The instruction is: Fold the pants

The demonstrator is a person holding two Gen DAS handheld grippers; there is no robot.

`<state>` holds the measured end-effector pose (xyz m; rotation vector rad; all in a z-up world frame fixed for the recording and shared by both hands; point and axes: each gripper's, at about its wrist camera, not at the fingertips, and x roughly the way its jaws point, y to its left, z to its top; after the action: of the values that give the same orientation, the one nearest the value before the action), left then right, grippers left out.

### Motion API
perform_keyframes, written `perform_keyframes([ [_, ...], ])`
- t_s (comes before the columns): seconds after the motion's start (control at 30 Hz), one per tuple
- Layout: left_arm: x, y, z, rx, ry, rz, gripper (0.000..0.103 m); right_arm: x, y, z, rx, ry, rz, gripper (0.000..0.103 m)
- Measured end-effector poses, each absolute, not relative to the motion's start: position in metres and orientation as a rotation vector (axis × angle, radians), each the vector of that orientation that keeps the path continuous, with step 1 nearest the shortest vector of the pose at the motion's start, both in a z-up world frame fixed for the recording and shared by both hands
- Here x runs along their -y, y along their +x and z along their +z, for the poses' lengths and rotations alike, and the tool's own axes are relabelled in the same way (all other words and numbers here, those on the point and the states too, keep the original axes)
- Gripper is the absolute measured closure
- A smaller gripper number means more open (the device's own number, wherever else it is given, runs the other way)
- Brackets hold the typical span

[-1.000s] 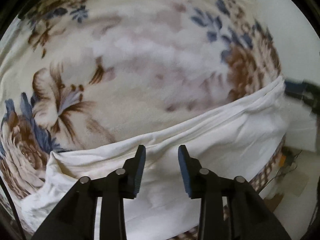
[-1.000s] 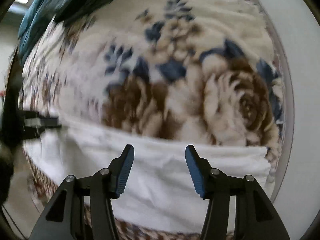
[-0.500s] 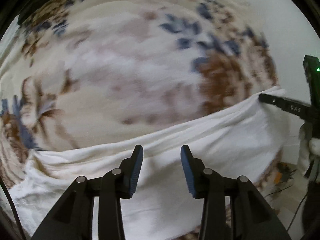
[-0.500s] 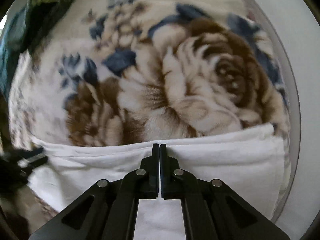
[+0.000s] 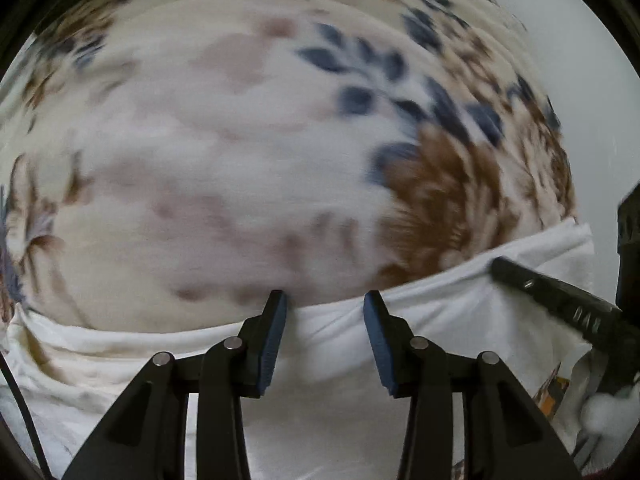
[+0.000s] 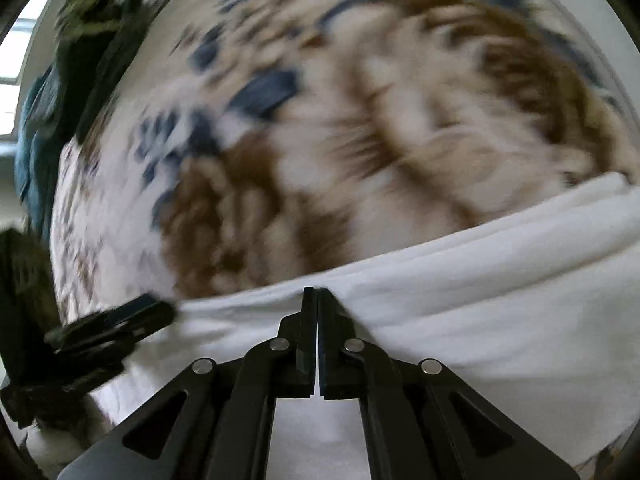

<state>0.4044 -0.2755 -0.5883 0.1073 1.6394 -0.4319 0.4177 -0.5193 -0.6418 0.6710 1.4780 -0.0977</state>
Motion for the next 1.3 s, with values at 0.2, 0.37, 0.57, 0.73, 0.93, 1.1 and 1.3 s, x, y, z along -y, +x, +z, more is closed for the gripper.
perform_keyframes([
  [0.2,0.216,0.425,-0.555,-1.615,0.003,-0.313,0.067,0.517,0.408,-0.611,-1.442,0.737,-0.077,0.099],
  [0.37,0.16,0.416,-0.519,-1.54,-0.075,-0.22,0.057,0.415,0.422,-0.599,-1.492,0.706,0.227,0.099],
  [0.57,0.117,0.395,-0.548,-1.592,-0.131,-0.149,0.057,0.392,0.454,-0.644,-1.505,0.616,0.14,0.103],
  [0.73,0.098,0.39,-0.546,-1.604,-0.183,-0.183,0.057,0.41,0.47,-0.64,-1.518,0.621,0.092,0.102],
  [0.93,0.104,0.379,-0.56,-1.656,-0.119,-0.222,0.057,0.365,0.444,-0.593,-1.545,0.536,0.295,0.099],
  [1.1,0.092,0.383,-0.563,-1.663,-0.179,-0.207,0.057,0.315,0.459,-0.593,-1.572,0.297,0.34,0.099],
  [1.3,0.091,0.377,-0.582,-1.707,-0.085,-0.202,0.057,0.267,0.503,-0.612,-1.677,0.07,0.526,0.098],
])
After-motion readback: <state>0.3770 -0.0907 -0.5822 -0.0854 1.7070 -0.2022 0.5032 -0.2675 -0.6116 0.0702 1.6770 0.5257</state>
